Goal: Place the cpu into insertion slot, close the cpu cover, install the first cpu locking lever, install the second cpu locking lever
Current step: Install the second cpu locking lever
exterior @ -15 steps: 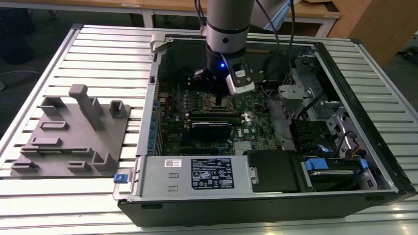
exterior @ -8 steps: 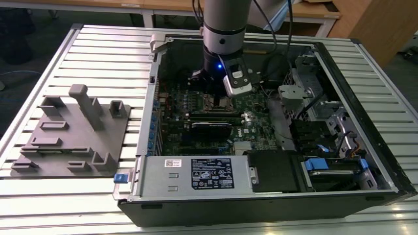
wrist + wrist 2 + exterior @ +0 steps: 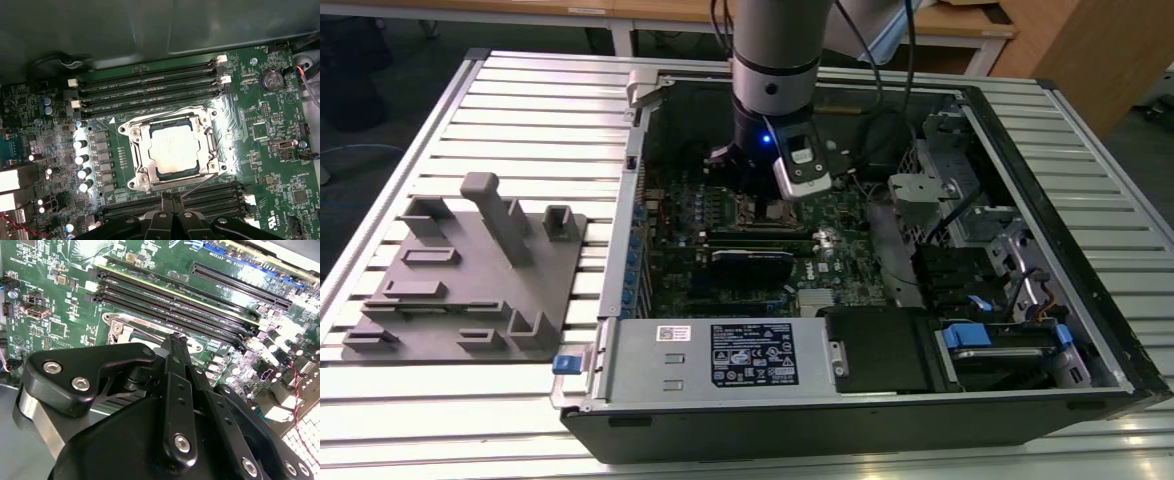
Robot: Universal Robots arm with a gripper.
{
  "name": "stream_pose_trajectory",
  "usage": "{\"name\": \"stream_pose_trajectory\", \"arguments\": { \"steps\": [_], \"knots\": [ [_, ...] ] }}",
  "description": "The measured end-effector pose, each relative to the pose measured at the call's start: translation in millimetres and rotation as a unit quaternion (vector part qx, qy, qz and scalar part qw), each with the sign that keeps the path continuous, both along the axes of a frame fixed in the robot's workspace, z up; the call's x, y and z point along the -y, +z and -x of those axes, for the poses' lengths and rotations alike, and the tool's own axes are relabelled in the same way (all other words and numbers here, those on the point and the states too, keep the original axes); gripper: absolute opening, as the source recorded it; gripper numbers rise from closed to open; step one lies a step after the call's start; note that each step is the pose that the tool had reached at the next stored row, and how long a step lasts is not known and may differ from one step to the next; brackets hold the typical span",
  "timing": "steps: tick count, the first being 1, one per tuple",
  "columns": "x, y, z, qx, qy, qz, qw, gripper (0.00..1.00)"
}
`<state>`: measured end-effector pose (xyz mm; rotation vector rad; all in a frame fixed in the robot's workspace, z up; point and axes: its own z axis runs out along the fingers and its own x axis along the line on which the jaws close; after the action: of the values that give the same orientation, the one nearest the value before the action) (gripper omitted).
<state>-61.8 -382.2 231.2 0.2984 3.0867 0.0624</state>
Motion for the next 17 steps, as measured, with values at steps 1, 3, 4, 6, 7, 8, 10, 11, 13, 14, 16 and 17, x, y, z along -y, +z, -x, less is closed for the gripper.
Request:
{"name": "stream_pose_trajectory", "arguments": {
  "steps": [1,3,4,6,7,8,10,11,13,14,16,17],
  "knots": [
    [0.2,-0.5,0.2,0.0000,0.000,0.0000,1.00000,0.11],
    [0.5,-1.7,1.2,0.0000,0.000,0.0000,1.00000,0.11],
    [0.6,-2.1,1.7,0.0000,0.000,0.0001,1.00000,0.11],
    [0.6,-2.1,1.7,0.0000,0.000,0.0001,1.00000,0.11],
    [0.6,-2.1,1.7,0.0000,0.000,0.0001,1.00000,0.11],
    [0.6,-2.1,1.8,0.0000,0.000,0.0001,1.00000,0.11],
    [0.6,-2.8,1.8,-0.0050,0.000,-0.0001,0.99999,0.11],
    [0.6,-3.2,1.8,-0.0111,0.000,-0.0001,0.99994,0.11],
    [0.6,-3.5,1.9,-0.0174,0.000,0.0001,0.99985,0.11],
    [0.7,-3.5,1.9,-0.0178,0.000,0.0002,0.99984,0.11],
    [0.6,-3.6,1.8,-0.0184,0.000,0.0001,0.99983,0.11],
    [0.6,-3.7,1.8,-0.0185,0.000,0.0001,0.99983,0.11]
  ]
}}
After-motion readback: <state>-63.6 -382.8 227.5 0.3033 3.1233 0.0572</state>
